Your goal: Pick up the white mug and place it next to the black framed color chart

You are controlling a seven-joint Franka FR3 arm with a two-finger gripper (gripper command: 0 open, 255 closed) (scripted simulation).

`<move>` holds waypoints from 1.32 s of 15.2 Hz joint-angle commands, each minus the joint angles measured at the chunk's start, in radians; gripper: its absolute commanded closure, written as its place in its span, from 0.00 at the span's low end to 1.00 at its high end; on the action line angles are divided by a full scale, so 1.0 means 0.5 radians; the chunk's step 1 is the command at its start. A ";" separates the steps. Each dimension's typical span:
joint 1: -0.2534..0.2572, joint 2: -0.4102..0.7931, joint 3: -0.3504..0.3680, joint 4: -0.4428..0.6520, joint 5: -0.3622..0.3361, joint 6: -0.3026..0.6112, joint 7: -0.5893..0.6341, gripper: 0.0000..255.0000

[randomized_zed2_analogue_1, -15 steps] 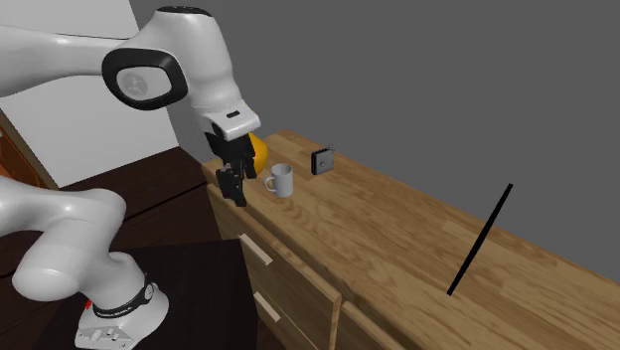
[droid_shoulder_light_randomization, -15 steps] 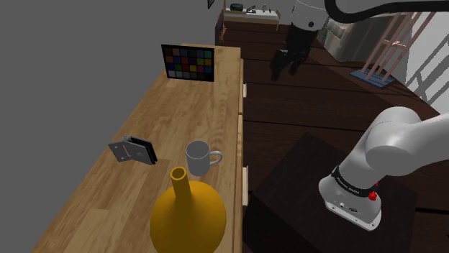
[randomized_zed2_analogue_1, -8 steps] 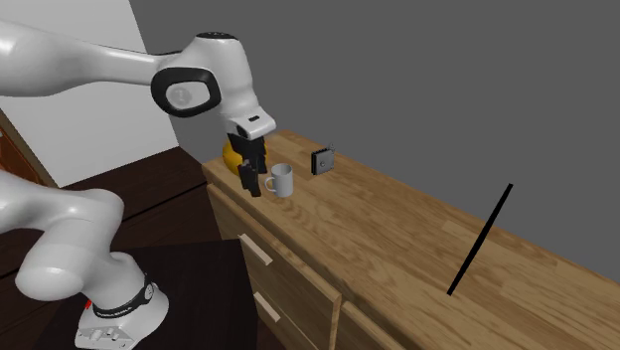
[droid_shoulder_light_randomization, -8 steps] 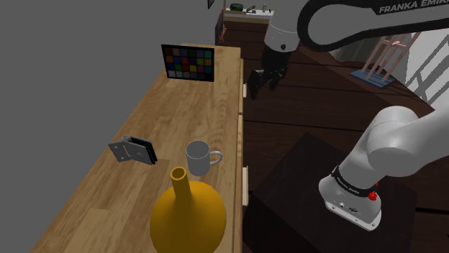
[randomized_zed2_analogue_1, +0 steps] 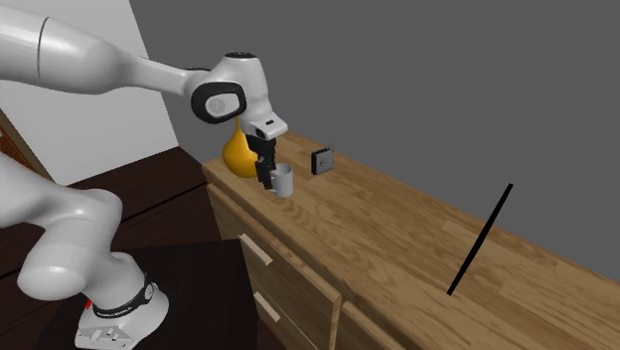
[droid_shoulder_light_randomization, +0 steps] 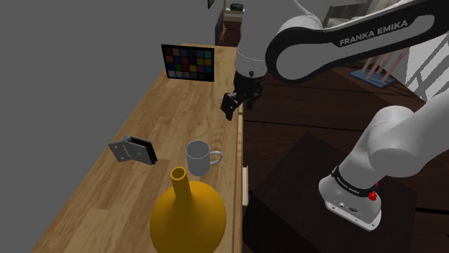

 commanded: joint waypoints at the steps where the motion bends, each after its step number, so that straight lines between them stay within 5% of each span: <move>1: 0.011 0.143 0.090 0.058 -0.020 0.082 0.100 0.00; 10: 0.042 0.766 0.377 0.375 -0.320 0.314 0.553 0.00; 20: 0.041 0.918 0.372 0.310 -0.440 0.506 0.637 0.00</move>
